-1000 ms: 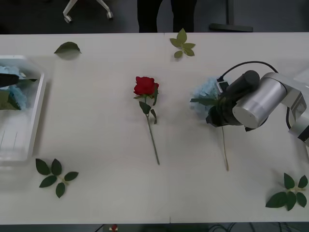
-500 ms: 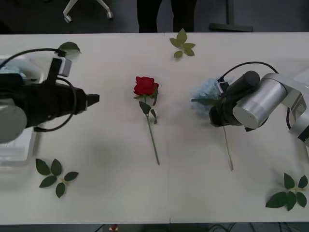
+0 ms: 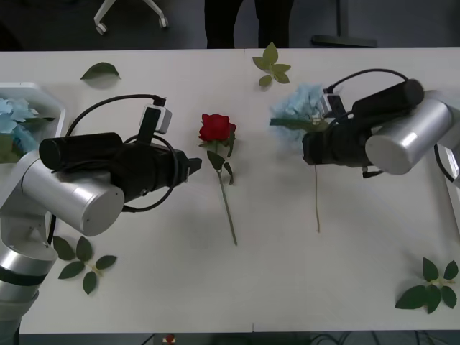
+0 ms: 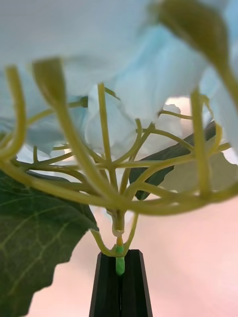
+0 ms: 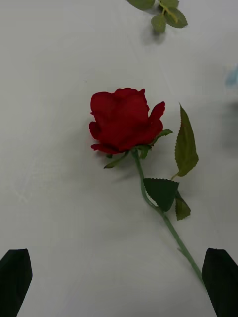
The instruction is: Place the red flowers into the right box and the blue flowers into the left box. If a person shows an open palm, hand one flower to the person first, then continue sorting.
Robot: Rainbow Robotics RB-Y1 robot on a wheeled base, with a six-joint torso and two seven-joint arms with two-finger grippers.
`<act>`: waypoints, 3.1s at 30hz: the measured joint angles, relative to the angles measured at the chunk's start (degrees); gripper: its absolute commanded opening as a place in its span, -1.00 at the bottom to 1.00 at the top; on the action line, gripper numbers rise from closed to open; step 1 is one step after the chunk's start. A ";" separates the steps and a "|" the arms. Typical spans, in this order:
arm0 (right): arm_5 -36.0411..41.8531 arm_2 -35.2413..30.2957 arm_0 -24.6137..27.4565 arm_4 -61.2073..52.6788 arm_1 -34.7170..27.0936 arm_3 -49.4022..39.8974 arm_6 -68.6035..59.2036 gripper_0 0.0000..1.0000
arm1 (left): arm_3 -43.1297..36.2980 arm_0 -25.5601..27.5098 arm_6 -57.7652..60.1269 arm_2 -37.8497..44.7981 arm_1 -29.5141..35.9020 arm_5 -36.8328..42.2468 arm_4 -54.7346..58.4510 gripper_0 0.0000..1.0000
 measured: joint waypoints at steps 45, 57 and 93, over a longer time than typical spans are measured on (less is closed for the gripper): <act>-12.10 -19.01 -5.49 -62.40 7.84 5.09 91.47 -1.00 | -5.75 11.65 -54.46 18.51 8.42 0.02 70.47 1.00; -13.97 -19.71 -18.82 -63.05 14.90 18.81 97.32 -1.00 | -5.75 11.65 -54.46 18.51 8.36 0.02 70.22 1.00; -15.54 -20.32 -25.37 -66.39 16.41 23.16 97.32 0.59 | -5.75 11.65 -54.46 18.51 8.34 0.02 70.06 1.00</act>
